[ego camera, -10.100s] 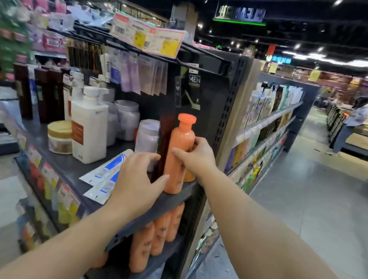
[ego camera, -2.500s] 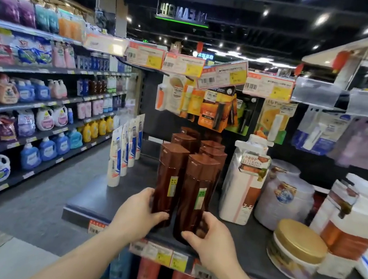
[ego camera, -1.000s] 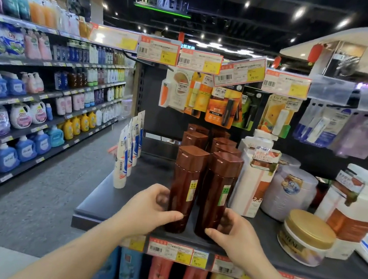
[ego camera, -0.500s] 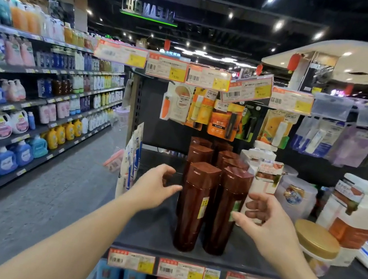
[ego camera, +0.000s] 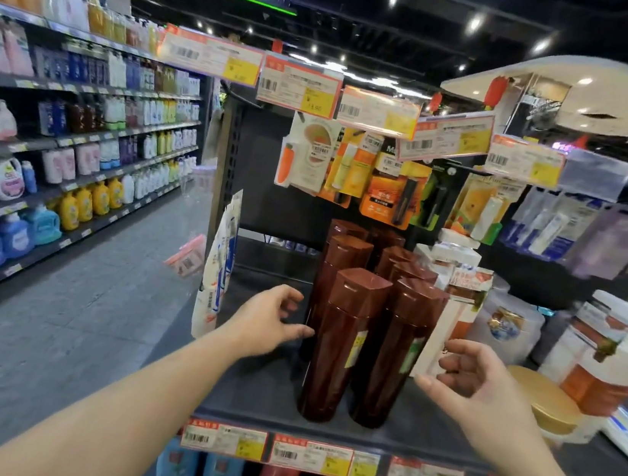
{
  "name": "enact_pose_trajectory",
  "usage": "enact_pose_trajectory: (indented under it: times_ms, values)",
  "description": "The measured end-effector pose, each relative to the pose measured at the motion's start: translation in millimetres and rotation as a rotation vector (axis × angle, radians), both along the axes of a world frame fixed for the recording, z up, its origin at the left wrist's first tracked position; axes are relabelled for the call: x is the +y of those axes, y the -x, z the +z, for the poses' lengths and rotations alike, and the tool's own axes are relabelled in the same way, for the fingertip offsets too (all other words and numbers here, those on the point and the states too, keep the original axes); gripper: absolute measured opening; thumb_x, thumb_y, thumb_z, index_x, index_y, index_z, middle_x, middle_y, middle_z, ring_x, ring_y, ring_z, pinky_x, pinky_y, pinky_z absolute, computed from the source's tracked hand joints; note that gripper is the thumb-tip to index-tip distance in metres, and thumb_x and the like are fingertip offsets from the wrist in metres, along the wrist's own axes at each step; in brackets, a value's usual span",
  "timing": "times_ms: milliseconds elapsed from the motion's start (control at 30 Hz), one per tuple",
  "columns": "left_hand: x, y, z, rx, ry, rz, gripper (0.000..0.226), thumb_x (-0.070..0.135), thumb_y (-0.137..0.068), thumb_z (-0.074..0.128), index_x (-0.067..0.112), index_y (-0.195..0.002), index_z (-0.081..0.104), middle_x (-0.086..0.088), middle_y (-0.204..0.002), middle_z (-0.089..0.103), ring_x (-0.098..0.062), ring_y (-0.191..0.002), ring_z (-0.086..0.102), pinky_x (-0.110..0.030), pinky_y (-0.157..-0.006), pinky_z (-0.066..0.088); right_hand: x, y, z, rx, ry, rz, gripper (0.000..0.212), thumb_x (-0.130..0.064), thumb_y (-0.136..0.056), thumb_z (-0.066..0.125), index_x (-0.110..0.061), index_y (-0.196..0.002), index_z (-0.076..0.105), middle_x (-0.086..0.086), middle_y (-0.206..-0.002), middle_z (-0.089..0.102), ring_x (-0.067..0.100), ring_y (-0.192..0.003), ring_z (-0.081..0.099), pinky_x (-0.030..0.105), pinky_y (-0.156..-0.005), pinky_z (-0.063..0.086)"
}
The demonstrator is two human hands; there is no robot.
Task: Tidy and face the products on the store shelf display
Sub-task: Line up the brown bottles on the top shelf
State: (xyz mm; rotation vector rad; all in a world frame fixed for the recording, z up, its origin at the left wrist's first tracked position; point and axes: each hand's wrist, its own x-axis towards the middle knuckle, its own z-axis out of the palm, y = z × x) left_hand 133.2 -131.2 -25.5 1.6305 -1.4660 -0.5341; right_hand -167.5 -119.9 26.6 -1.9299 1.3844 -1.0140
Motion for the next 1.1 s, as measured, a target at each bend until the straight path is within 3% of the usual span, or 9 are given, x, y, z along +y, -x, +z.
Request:
enact_pose_trajectory:
  times_ms: [200, 300, 433, 533, 633, 967, 1100]
  values:
    - [-6, 5, -10, 0.134, -0.008, -0.092, 0.048, 0.013, -0.073, 0.081, 0.014, -0.113, 0.055, -0.002, -0.097, 0.056, -0.010, -0.076, 0.053, -0.023, -0.074, 0.050, 9, -6, -3, 0.005, -0.037, 0.011, 0.052, -0.031, -0.067, 0.085, -0.033, -0.108, 0.053, -0.005, -0.098, 0.064, 0.011, -0.085, 0.066, 0.036, -0.081, 0.057]
    - [-9, 7, -15, 0.158, -0.015, -0.119, 0.042, 0.007, -0.074, 0.079, 0.013, -0.110, 0.057, -0.005, -0.093, 0.060, -0.011, -0.074, 0.060, -0.026, -0.076, 0.053, 12, -8, -1, 0.019, -0.044, 0.017, 0.051, -0.031, -0.070, 0.083, -0.031, -0.111, 0.052, -0.006, -0.101, 0.063, 0.008, -0.087, 0.065, 0.031, -0.081, 0.056]
    - [-10, 12, -16, 0.170, 0.004, -0.170, 0.032, 0.002, -0.078, 0.075, 0.015, -0.102, 0.060, 0.003, -0.086, 0.067, 0.004, -0.068, 0.064, -0.016, -0.072, 0.051, 14, -10, 1, 0.004, -0.055, 0.014, 0.050, -0.031, -0.071, 0.083, -0.032, -0.111, 0.052, -0.006, -0.102, 0.063, 0.008, -0.087, 0.065, 0.030, -0.080, 0.056]
    - [-10, 13, -16, 0.159, 0.010, -0.169, 0.023, 0.009, -0.077, 0.077, 0.024, -0.090, 0.065, 0.004, -0.085, 0.071, -0.003, -0.075, 0.065, -0.029, -0.084, 0.054, 15, -10, 2, -0.011, -0.061, 0.020, 0.050, -0.032, -0.072, 0.082, -0.033, -0.112, 0.053, -0.006, -0.099, 0.063, 0.008, -0.085, 0.065, 0.029, -0.078, 0.056]
    - [-7, 10, -16, 0.143, -0.022, -0.167, 0.020, 0.019, -0.076, 0.079, 0.029, -0.088, 0.068, 0.004, -0.087, 0.073, -0.008, -0.083, 0.068, -0.034, -0.088, 0.054, 15, -12, 1, -0.031, -0.059, 0.025, 0.049, -0.033, -0.071, 0.082, -0.033, -0.111, 0.053, -0.006, -0.098, 0.063, 0.009, -0.084, 0.065, 0.028, -0.076, 0.055]
    - [23, 3, -12, 0.072, -0.033, -0.202, 0.023, 0.025, -0.078, 0.077, 0.033, -0.098, 0.068, 0.011, -0.093, 0.072, -0.002, -0.089, 0.066, -0.025, -0.087, 0.053, 14, -23, -3, -0.050, -0.070, 0.054, 0.055, -0.032, -0.073, 0.081, -0.032, -0.116, 0.047, -0.006, -0.102, 0.062, 0.008, -0.085, 0.066, 0.017, -0.066, 0.050]
    - [21, 6, -12, 0.088, -0.021, -0.215, 0.024, 0.024, -0.079, 0.076, 0.035, -0.099, 0.068, 0.010, -0.096, 0.072, -0.002, -0.092, 0.066, -0.026, -0.089, 0.053, 13, -24, -4, -0.062, -0.075, 0.051, 0.054, -0.030, -0.073, 0.081, -0.032, -0.115, 0.047, -0.006, -0.102, 0.063, 0.008, -0.084, 0.066, 0.019, -0.069, 0.051]
